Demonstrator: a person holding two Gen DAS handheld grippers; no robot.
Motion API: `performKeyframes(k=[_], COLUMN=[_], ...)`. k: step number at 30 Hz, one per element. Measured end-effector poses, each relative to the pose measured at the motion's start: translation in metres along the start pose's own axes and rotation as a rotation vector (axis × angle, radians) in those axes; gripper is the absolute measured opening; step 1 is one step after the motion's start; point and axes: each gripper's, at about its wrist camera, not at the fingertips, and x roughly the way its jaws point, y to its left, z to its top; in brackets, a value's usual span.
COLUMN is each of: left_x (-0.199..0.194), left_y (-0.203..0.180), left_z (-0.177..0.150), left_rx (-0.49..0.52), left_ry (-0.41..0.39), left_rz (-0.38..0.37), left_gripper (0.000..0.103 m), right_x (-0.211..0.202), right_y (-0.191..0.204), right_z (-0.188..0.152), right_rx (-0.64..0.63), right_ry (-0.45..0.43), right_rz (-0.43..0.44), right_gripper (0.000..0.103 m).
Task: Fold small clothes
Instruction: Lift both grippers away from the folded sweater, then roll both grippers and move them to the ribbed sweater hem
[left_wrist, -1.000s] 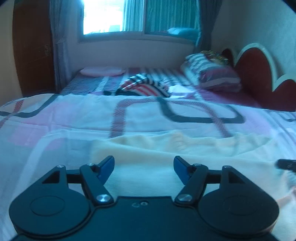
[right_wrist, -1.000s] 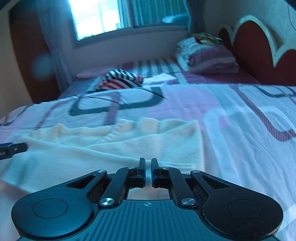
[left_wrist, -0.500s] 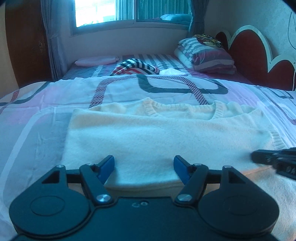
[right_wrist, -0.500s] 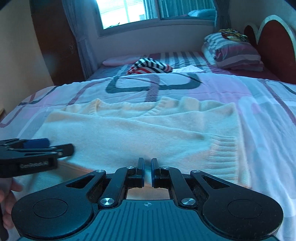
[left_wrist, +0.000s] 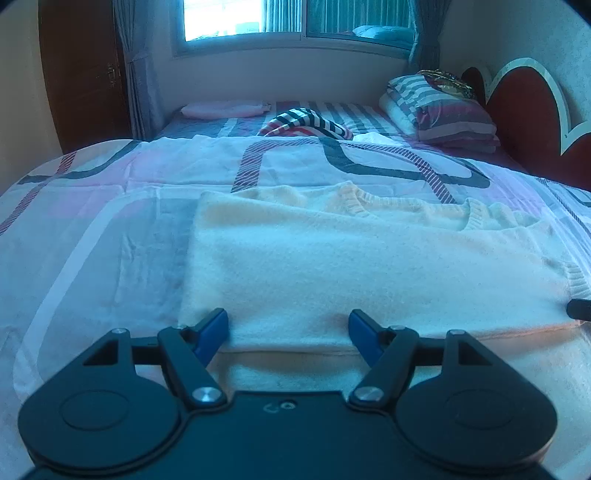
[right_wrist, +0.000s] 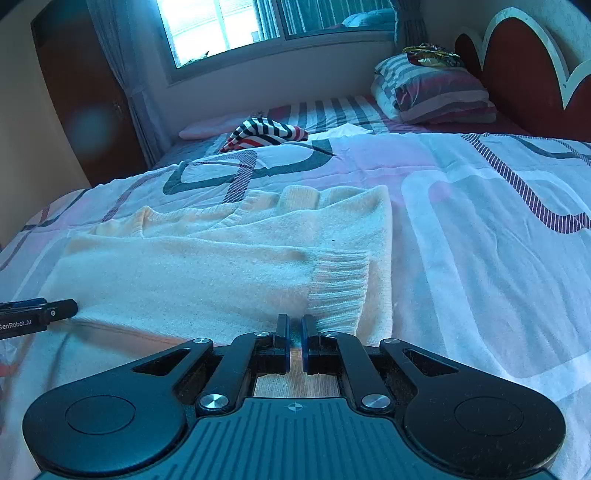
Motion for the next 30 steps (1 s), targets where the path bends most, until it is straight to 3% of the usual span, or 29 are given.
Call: performKeyframes(k=[6,11,20,21,22,23,24,27,30], left_x=[-0.003,-0.030,-0.105,-0.118,-0.129,-0.140,-0.151,-0.187,-0.216], left_y=[-0.009,-0.016,-0.009,-0.002,0.006,0.016,0.024,0.049,0.069], left_z=[0.005,-0.005,-0.063,-0.074,-0.085,-0.095,-0.106,-0.143,-0.176], left_rx=[0.016,0.045,0.062,0.052,0.035,0.012,-0.007,-0.040,-0.105], left_ry=[0.038,0.035,0.005,-0.002,-0.003,0.003,0.009,0.033,0.058], left_rz=[0.042,0.055,0.047,0.051,0.049,0.045,0.045,0.060,0.020], left_gripper=[0.071,0.071,0.073,0.072,0.071,0.069,0.069,0.066,0.060], right_x=[0.001,-0.033,-0.116,-0.125,-0.134,-0.144,-0.153,-0.178,-0.204], right_y=[-0.002,-0.009,-0.012,-0.014,-0.015,-0.017,-0.016,-0.016,-0.021], right_z=[0.007,0.004,-0.058,-0.068,-0.078,-0.090,-0.100,-0.133,-0.161], right_rx=[-0.017,-0.020,-0.029,-0.013,0.006,0.024,0.025,0.075,0.158], right_ry=[0.035,0.018,0.034,0.043,0.051,0.048,0.040,0.084,0.092], right_rz=[0.027,0.050,0.055,0.060,0.071,0.083,0.107,0.110,0.150], right_gripper=[0.005,0.005,0.007,0.010,0.031,0.061,0.065,0.065,0.065])
